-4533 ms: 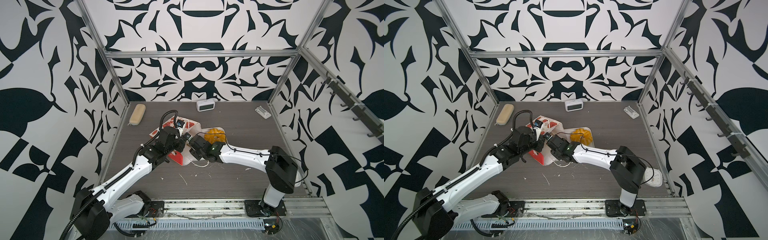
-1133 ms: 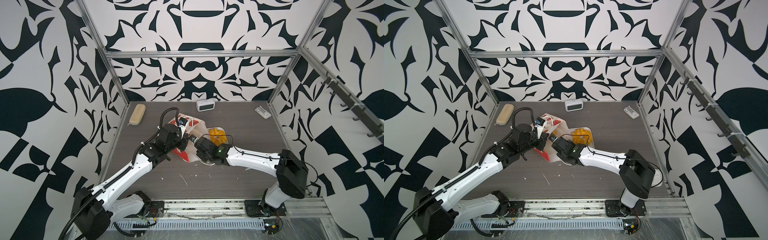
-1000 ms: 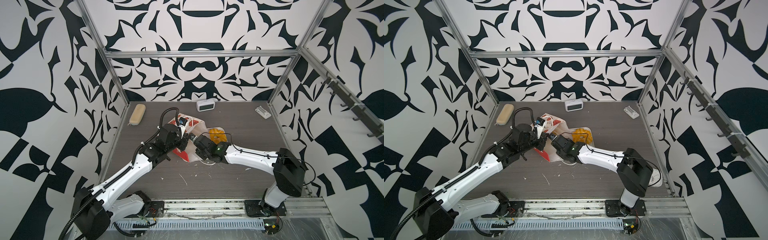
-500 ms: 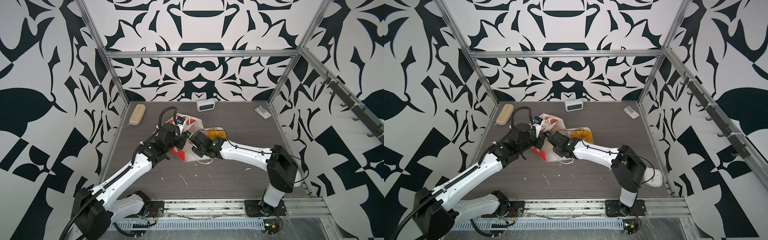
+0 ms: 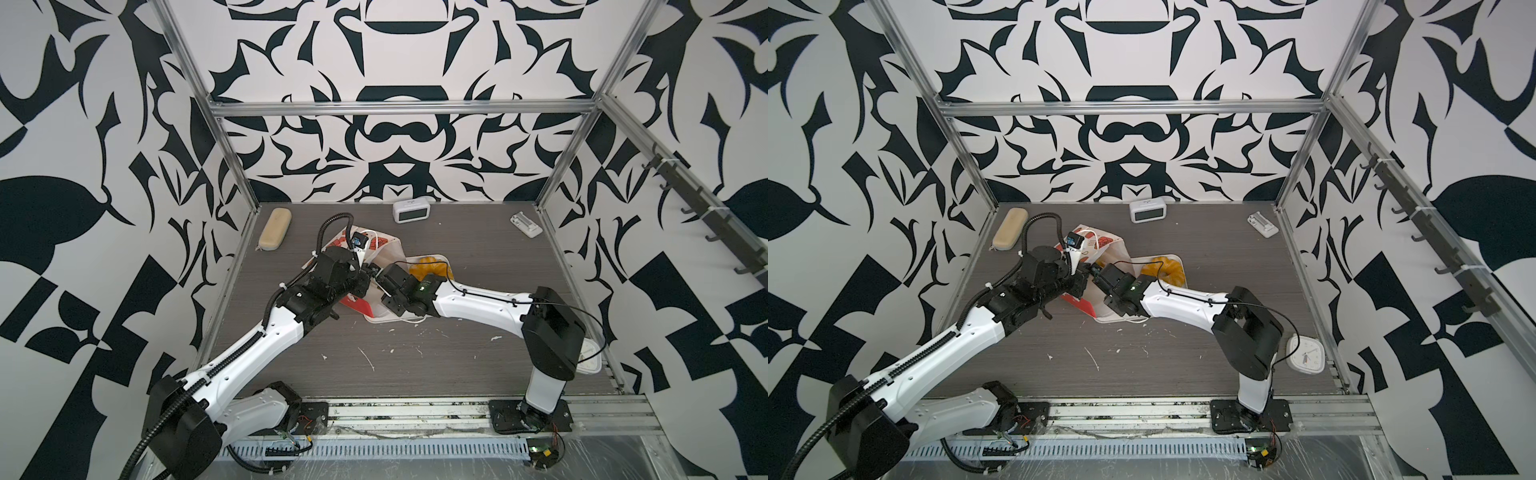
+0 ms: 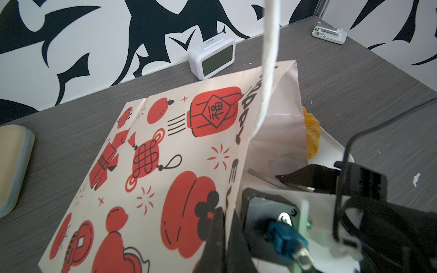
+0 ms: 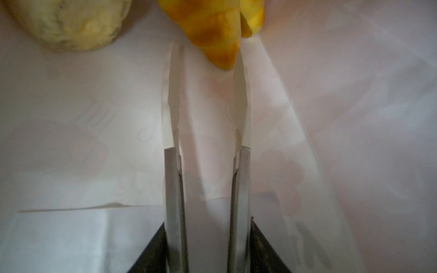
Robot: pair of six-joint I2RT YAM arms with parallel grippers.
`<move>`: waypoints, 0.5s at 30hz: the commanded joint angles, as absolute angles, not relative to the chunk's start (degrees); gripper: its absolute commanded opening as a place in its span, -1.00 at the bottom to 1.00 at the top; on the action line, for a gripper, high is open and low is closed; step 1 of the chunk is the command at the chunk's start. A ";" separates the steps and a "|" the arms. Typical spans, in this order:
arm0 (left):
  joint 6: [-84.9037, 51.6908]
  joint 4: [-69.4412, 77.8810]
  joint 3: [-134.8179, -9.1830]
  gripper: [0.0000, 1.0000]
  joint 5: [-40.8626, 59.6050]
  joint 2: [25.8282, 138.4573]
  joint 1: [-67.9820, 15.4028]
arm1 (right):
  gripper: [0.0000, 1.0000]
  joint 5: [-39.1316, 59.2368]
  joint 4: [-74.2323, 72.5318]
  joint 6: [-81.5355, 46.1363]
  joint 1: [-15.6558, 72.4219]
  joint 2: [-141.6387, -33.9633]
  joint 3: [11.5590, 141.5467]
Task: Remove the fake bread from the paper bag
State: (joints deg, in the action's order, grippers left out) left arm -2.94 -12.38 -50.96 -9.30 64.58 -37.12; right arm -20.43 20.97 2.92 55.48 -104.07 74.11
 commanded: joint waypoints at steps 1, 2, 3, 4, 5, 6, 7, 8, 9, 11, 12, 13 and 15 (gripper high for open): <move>-3.52 -9.40 -51.46 -1.00 -2.33 63.55 -38.58 | -0.01 -21.71 14.62 1.76 56.01 -104.67 76.88; -3.52 -9.49 -51.48 -1.00 -2.24 63.42 -38.58 | -0.01 -22.13 14.88 1.63 56.02 -105.14 77.41; -3.52 -9.49 -51.42 -1.00 -2.24 63.36 -38.58 | -0.01 -22.53 15.38 1.65 56.05 -105.74 78.16; -3.51 -9.49 -51.38 -1.00 -2.24 63.29 -38.58 | -0.01 -23.03 15.82 1.48 56.01 -106.33 78.82; -3.52 -9.49 -51.35 -1.00 -2.20 63.20 -38.58 | -0.01 -23.44 16.44 1.42 55.92 -107.11 79.69; -3.51 -9.49 -51.33 -1.00 -2.23 63.10 -38.58 | -0.01 -23.60 16.82 1.17 55.99 -107.76 80.42; -3.60 -9.42 -51.33 -1.00 -2.24 63.09 -38.58 | -0.02 -23.84 17.03 0.98 55.99 -108.37 80.95; -3.60 -9.40 -51.25 -1.00 -2.29 63.02 -38.58 | -0.04 -23.90 17.23 0.72 55.99 -108.98 81.48; -3.59 -9.49 -51.31 -1.00 -2.29 62.92 -38.58 | -0.06 -23.99 17.24 0.43 55.99 -109.48 81.88; -3.57 -9.58 -51.26 -1.00 -2.30 62.76 -38.58 | -0.11 -24.27 17.27 -0.25 55.98 -109.94 82.47; -3.54 -9.67 -51.25 -1.00 -2.34 62.60 -38.58 | -0.15 -24.34 17.14 -0.62 56.03 -110.08 82.61; -3.51 -9.67 -51.15 -1.00 -2.38 62.58 -38.58 | -0.20 -24.62 16.97 -0.98 55.99 -110.13 82.76; -3.52 -9.75 -51.00 -1.00 -2.43 62.33 -38.58 | -0.29 -25.12 16.63 -1.53 55.99 -110.05 82.79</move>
